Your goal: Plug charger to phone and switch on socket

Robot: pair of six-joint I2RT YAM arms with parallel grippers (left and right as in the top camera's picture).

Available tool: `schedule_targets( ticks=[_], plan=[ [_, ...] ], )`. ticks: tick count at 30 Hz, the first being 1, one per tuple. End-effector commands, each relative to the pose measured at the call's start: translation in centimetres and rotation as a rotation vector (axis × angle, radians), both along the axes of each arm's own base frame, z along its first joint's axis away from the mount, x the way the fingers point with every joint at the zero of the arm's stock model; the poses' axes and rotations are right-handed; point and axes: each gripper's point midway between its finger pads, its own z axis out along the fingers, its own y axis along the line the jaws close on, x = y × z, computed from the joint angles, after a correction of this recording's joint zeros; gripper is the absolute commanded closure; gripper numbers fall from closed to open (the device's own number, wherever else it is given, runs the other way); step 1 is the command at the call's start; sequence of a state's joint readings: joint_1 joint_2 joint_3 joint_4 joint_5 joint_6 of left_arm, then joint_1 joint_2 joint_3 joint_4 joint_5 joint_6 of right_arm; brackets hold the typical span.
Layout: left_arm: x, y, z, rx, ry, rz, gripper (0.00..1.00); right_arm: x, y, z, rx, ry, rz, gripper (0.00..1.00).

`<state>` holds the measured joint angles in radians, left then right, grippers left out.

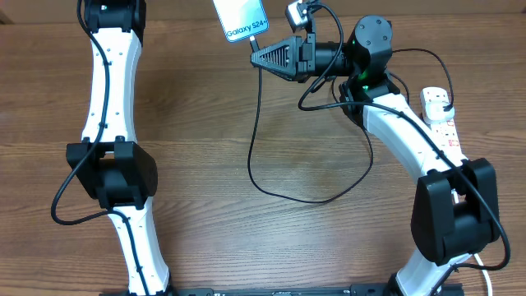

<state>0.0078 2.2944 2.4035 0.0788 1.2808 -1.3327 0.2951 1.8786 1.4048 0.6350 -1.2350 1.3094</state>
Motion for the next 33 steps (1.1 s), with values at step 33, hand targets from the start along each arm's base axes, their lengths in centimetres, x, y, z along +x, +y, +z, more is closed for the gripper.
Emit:
schedule_targets(
  ticks=[33],
  plan=[
    [-1.0,-0.6,2.0,-0.018,-0.017,-0.008,0.96,1.4,-0.6,1.7,0.046,0.028,-0.074,0.96]
  ],
)
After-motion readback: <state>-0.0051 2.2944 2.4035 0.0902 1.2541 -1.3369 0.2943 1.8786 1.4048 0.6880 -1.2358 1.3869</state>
